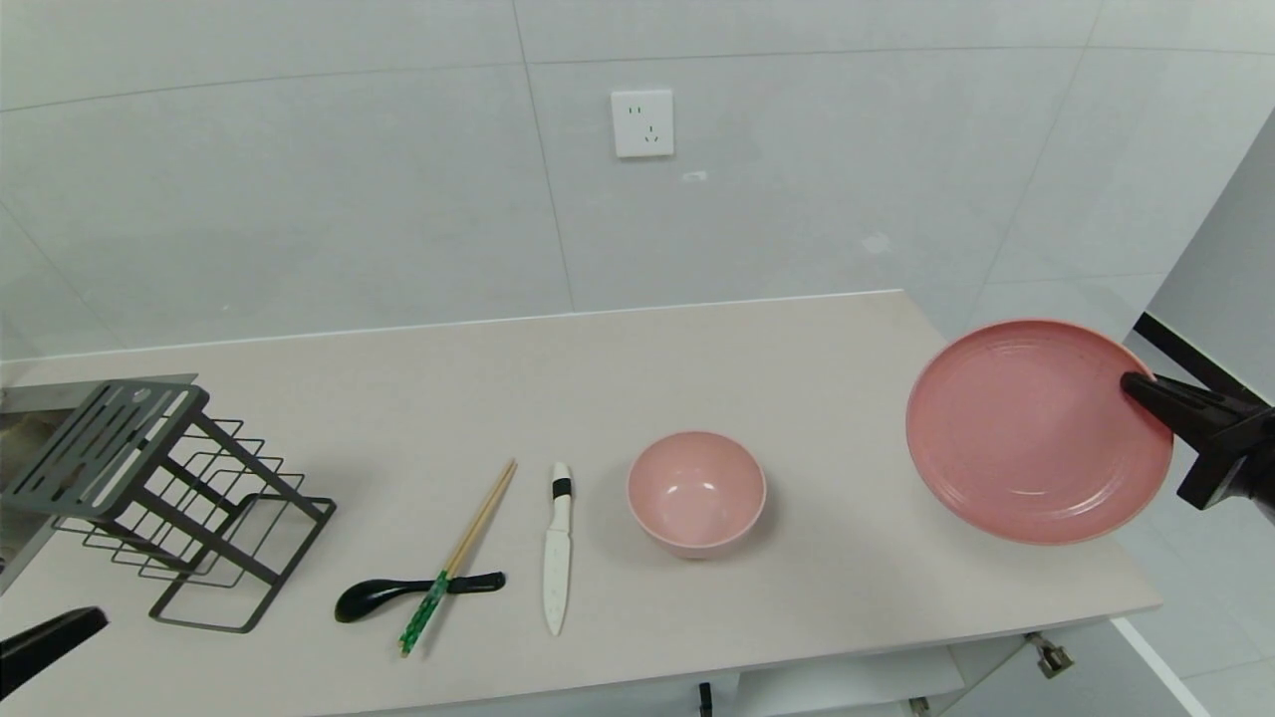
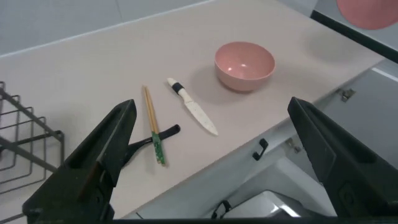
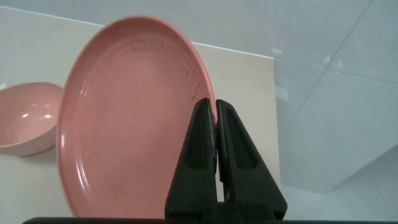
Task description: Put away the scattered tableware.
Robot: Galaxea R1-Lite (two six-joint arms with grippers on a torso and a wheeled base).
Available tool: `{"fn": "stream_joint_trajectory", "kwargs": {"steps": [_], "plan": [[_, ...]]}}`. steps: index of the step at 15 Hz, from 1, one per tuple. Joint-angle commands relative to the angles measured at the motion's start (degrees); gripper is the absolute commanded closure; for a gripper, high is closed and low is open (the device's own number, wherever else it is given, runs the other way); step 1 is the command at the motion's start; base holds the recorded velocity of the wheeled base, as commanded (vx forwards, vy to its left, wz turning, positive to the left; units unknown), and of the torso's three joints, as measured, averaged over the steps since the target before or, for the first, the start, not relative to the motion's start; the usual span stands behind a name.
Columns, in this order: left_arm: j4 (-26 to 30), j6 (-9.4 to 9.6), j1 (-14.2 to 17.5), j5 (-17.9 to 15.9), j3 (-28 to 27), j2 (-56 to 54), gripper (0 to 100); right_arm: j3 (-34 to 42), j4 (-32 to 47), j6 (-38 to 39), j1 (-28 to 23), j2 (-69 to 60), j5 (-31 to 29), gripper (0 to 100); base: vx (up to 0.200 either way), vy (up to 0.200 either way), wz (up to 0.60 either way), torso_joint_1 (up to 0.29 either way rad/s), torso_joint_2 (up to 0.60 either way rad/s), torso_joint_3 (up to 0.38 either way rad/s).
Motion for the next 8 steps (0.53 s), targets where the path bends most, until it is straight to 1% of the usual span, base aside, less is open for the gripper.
{"fn": "stream_joint_trajectory", "kwargs": {"steps": [1,3,4,5,6,7,8], "plan": [[-4.0,0.06,-0.4,-1.2,-0.3,11.1,0,0.2,0.0,0.0,0.0,-0.3,0.0,100,0.000,0.000,0.00,0.000,0.00,0.000],[-8.8,0.06,-0.4,-1.2,-0.4,15.1,0,0.3,0.0,0.0,-0.1,-0.5,0.0,100,0.000,0.000,0.00,0.000,0.00,0.000],[-9.9,0.06,-0.4,-1.3,-0.5,16.1,0,0.4,0.0,0.0,-0.2,-0.5,0.0,100,0.000,0.000,0.00,0.000,0.00,0.000],[-11.7,0.06,-1.5,-2.1,-1.1,20.3,0,0.7,0.0,0.0,-0.1,-0.8,0.0,100,0.000,0.000,0.00,0.000,0.00,0.000],[-12.3,-0.38,-3.6,-2.8,-1.7,22.9,0,1.5,0.0,0.0,-0.1,-0.9,0.0,100,0.000,0.000,0.00,0.000,0.00,0.000],[-12.9,-1.26,-6.0,-3.0,-2.5,25.6,0,1.9,0.0,0.0,-0.1,-1.0,0.0,100,0.000,0.000,0.00,0.000,0.00,0.000],[-13.3,-1.70,-7.5,-2.9,-3.2,27.0,0,2.2,0.0,0.0,-0.1,-1.0,0.0,100,0.000,0.000,0.00,0.000,0.00,0.000]]}}
